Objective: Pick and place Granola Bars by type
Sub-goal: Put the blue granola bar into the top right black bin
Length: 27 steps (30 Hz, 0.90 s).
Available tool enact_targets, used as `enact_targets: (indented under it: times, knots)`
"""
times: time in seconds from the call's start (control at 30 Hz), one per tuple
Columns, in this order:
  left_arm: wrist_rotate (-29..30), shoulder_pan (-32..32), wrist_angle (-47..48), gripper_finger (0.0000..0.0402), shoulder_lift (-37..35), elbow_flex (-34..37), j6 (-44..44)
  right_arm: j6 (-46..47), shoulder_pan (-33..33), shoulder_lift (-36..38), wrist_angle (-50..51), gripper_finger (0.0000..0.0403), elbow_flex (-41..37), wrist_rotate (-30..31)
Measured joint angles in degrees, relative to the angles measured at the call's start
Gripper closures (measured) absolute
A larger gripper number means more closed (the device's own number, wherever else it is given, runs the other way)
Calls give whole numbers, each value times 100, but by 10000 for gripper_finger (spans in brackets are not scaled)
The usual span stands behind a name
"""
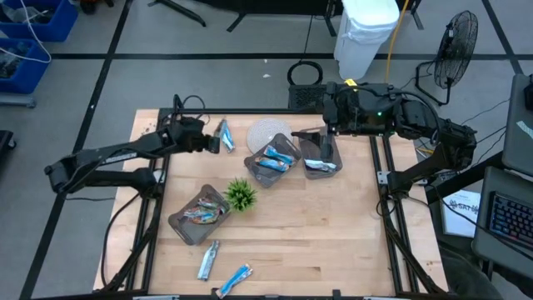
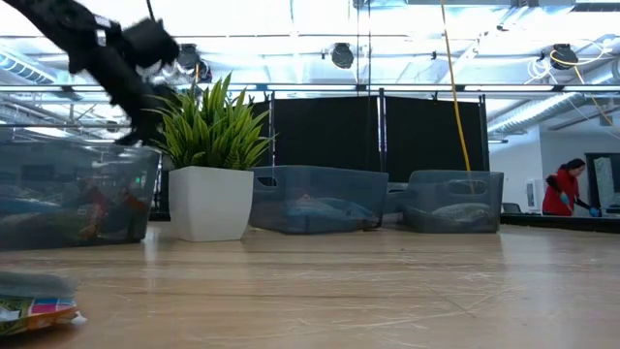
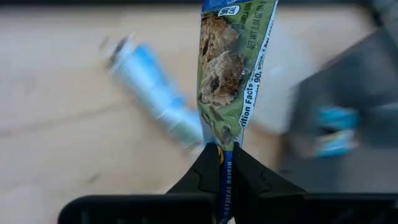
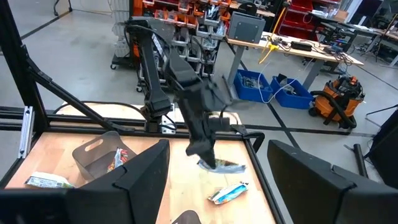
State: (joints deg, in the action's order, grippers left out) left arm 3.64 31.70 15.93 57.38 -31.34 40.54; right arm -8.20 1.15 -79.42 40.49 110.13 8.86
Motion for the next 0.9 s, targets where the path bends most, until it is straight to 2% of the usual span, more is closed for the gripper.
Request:
enact_targets:
  times: [0.2, 0.5, 0.63, 0.9]
  knots:
    - [554, -712, -168, 389, -382, -781, -462, 42, -2, 0, 0, 138, 0, 0]
    - [552, -1271, -630, 389, -330, -1982, -1431, 632, -11, 0, -527, 110, 0, -9]
    - [523, -1559, -1186, 389, -332, -2229, -1630, 716, -11, 0, -778, 97, 0, -231]
    - [346, -2233, -3144, 390, -210, -2301, -1933, 886, -13, 0, -1209, 69, 0, -441]
